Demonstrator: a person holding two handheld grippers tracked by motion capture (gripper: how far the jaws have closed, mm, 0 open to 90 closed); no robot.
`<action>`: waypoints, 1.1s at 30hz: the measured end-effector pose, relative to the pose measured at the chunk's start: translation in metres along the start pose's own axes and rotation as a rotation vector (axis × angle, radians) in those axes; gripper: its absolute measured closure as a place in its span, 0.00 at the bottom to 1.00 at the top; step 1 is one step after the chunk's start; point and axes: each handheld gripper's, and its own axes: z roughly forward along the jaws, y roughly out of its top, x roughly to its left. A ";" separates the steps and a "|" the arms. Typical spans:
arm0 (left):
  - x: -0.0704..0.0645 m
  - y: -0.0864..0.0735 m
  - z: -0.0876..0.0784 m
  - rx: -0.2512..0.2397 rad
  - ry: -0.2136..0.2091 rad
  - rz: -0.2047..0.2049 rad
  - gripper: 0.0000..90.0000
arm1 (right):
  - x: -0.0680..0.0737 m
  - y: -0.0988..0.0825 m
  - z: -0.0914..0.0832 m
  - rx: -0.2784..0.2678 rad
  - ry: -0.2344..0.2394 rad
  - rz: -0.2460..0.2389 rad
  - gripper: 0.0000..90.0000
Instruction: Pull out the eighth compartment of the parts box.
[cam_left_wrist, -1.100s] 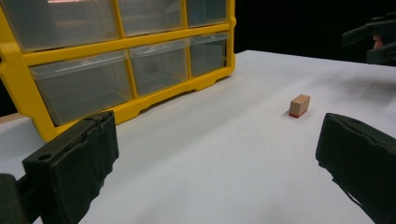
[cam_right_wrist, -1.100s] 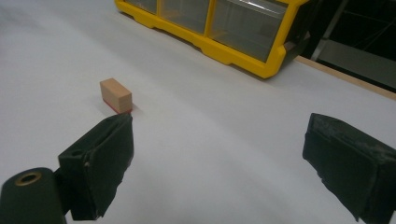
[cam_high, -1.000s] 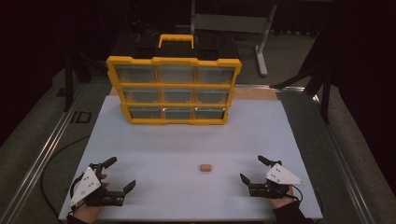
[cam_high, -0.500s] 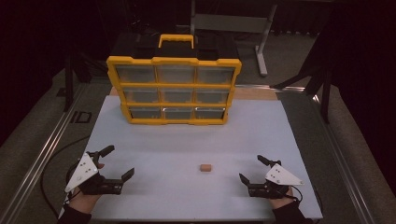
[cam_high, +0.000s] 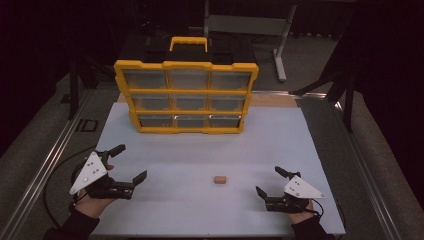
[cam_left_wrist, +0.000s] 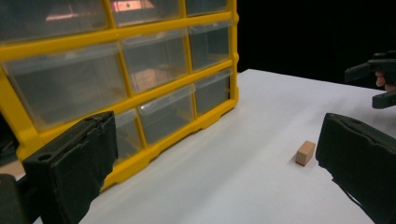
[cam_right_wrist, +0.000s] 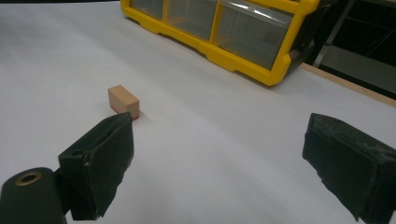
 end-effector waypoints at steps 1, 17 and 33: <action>0.000 0.002 0.001 0.001 0.006 0.009 0.00 | 0.000 0.000 0.000 0.000 0.001 -0.002 0.10; -0.009 0.026 0.029 0.034 -0.040 0.120 0.00 | 0.001 0.000 0.001 0.007 0.009 -0.004 0.10; -0.018 0.042 0.060 0.080 -0.089 0.230 0.00 | 0.002 0.001 0.002 -0.003 0.007 0.005 0.10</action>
